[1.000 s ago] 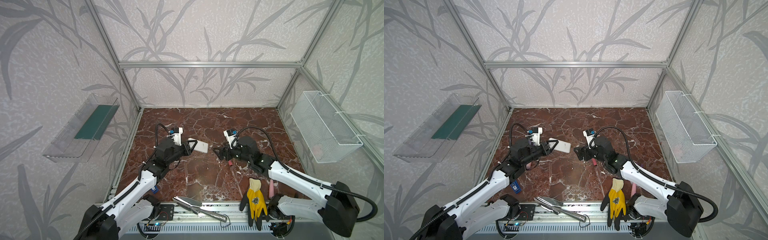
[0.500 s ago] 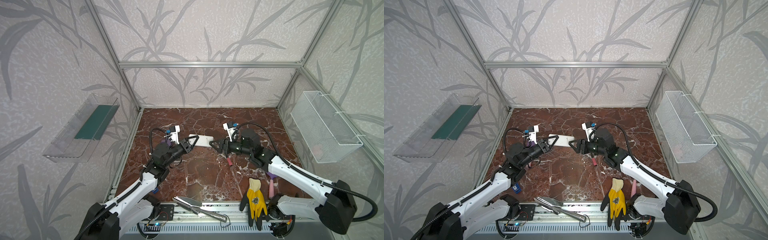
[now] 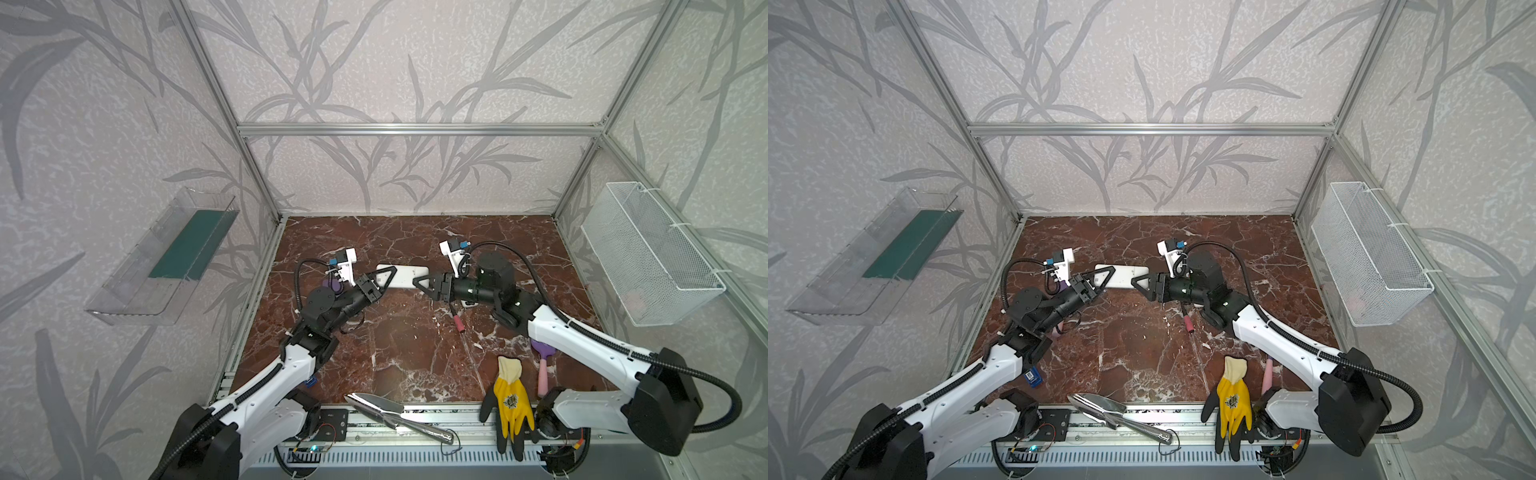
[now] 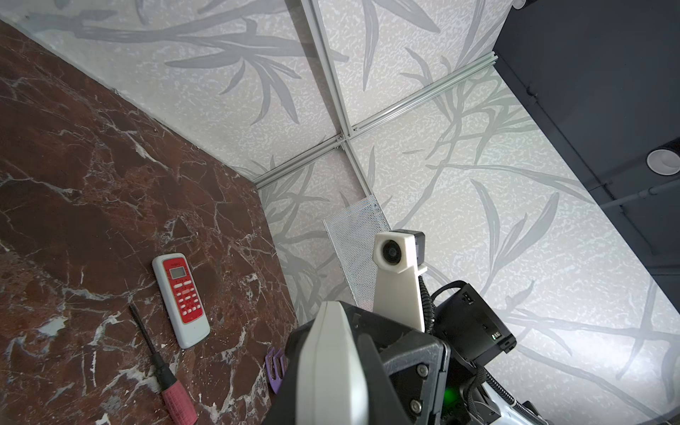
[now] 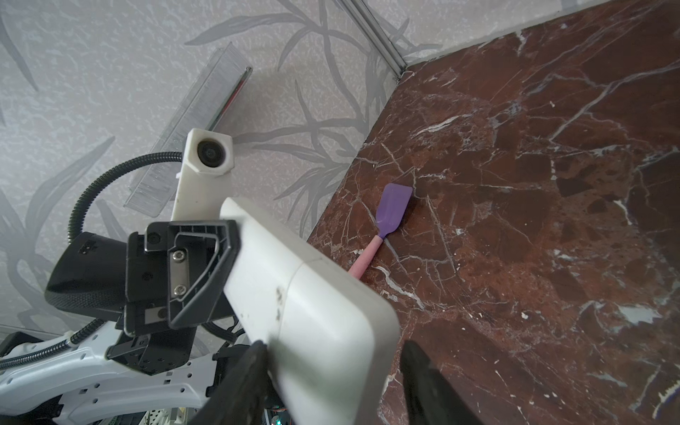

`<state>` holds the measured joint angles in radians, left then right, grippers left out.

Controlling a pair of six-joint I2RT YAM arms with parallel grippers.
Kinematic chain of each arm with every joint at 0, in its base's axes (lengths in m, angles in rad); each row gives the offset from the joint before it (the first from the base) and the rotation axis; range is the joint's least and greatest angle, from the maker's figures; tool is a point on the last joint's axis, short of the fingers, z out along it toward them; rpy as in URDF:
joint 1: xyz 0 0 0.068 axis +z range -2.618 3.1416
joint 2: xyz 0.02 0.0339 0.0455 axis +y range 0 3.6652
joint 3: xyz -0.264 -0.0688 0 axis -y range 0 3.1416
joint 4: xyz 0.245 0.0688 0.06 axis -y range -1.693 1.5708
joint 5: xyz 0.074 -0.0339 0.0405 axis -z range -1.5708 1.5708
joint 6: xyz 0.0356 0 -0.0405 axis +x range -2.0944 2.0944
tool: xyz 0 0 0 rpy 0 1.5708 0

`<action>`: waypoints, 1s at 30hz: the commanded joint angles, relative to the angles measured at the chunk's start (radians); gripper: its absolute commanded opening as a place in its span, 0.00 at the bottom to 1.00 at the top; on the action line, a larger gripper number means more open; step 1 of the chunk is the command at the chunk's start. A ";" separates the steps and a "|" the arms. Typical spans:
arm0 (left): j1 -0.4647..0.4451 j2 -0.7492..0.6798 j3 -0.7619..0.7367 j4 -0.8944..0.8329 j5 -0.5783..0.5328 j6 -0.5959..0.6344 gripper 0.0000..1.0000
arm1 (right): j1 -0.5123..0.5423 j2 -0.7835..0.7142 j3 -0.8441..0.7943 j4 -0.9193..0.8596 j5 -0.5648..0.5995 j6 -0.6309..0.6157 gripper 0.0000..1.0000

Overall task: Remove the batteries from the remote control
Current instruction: 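Grip the battery cover with the right gripper and slide it off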

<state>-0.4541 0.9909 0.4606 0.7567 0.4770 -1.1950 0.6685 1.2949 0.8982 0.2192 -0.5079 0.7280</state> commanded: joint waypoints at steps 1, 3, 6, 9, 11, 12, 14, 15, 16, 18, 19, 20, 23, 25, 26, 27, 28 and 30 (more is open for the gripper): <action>0.003 0.004 -0.001 0.098 0.038 -0.046 0.00 | -0.013 0.024 0.031 0.071 -0.036 0.025 0.50; 0.003 0.009 -0.007 0.122 0.038 -0.057 0.00 | -0.015 0.032 0.034 0.074 -0.041 0.027 0.45; 0.003 0.018 -0.015 0.166 0.038 -0.080 0.00 | -0.019 0.037 0.033 0.079 -0.046 0.027 0.35; 0.003 0.025 -0.014 0.196 0.038 -0.101 0.00 | -0.029 0.033 0.019 0.080 -0.044 0.028 0.30; 0.003 0.026 -0.011 0.210 0.041 -0.114 0.00 | -0.042 0.026 0.004 0.084 -0.046 0.032 0.28; 0.003 0.026 -0.010 0.215 0.040 -0.118 0.00 | -0.048 0.024 -0.003 0.091 -0.049 0.035 0.27; 0.004 0.025 -0.010 0.220 0.040 -0.123 0.00 | -0.057 0.018 -0.014 0.106 -0.056 0.042 0.27; 0.003 0.023 -0.009 0.220 0.040 -0.125 0.00 | -0.058 0.016 -0.015 0.106 -0.058 0.040 0.28; 0.004 0.022 -0.009 0.219 0.040 -0.126 0.00 | -0.057 0.016 -0.013 0.104 -0.062 0.035 0.30; 0.003 0.024 -0.008 0.213 0.038 -0.127 0.00 | -0.058 0.023 -0.004 0.106 -0.083 0.022 0.35; 0.003 0.025 -0.008 0.209 0.037 -0.129 0.00 | -0.058 0.029 0.004 0.100 -0.090 0.019 0.36; 0.003 0.027 -0.011 0.207 0.035 -0.131 0.00 | -0.058 0.033 0.009 0.096 -0.093 0.019 0.38; 0.003 0.032 -0.013 0.208 0.029 -0.139 0.00 | -0.057 0.046 0.024 0.072 -0.089 0.009 0.40; 0.003 0.036 -0.016 0.208 0.025 -0.147 0.00 | -0.058 0.050 0.030 0.060 -0.085 0.003 0.41; 0.003 0.038 -0.018 0.209 0.022 -0.148 0.00 | -0.058 0.052 0.031 0.056 -0.083 0.000 0.42; 0.003 0.040 -0.020 0.208 0.019 -0.152 0.00 | -0.058 0.052 0.032 0.052 -0.081 -0.004 0.44; 0.003 0.043 -0.019 0.206 0.017 -0.155 0.00 | -0.058 0.052 0.034 0.040 -0.077 -0.009 0.46; 0.003 0.047 -0.023 0.206 0.015 -0.160 0.00 | -0.058 0.049 0.037 0.020 -0.068 -0.023 0.49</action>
<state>-0.4438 1.0431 0.4355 0.8837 0.4725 -1.3136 0.6140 1.3331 0.9062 0.3004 -0.5968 0.7422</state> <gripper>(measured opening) 0.175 0.487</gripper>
